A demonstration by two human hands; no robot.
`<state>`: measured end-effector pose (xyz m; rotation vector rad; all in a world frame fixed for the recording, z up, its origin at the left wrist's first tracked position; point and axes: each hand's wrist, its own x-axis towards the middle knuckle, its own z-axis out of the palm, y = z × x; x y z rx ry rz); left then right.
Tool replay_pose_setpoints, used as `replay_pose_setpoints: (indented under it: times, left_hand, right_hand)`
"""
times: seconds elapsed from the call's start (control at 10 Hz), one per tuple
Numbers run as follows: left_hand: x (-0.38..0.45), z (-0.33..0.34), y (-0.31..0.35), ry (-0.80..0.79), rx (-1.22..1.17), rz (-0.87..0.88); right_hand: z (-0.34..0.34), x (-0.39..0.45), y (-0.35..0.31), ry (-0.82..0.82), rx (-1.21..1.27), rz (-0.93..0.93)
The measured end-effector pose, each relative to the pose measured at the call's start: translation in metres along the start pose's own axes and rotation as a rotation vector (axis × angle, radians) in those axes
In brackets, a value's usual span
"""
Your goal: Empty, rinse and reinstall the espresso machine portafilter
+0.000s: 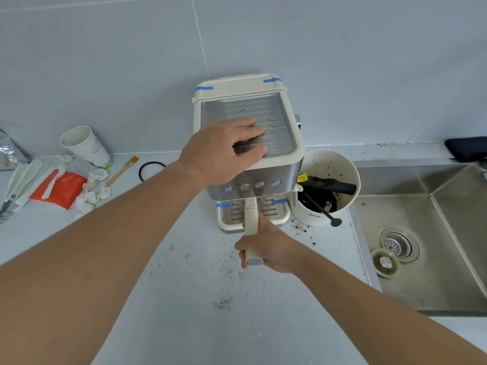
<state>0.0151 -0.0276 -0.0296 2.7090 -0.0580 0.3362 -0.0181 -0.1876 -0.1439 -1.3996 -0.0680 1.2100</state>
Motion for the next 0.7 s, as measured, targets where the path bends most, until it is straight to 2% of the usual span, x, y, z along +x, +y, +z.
replay_pose_setpoints:
  times: [0.2, 0.4, 0.6, 0.7]
  left_hand:
    - [-0.001, 0.0, 0.0, -0.006, 0.019, -0.008]
    - [-0.002, -0.001, 0.003, 0.0, 0.051, -0.005]
    - [-0.009, -0.003, 0.01, 0.102, 0.056, 0.037]
    - [-0.012, 0.004, 0.014, 0.175, 0.062, 0.036]
  right_hand:
    - [0.001, -0.009, -0.001, 0.009, 0.047, -0.004]
    - [-0.008, -0.021, 0.002, 0.105, -0.033, -0.028]
    - [-0.008, -0.033, 0.006, 0.228, -0.093, -0.074]
    - [-0.015, -0.053, -0.003, 0.268, -0.008, -0.125]
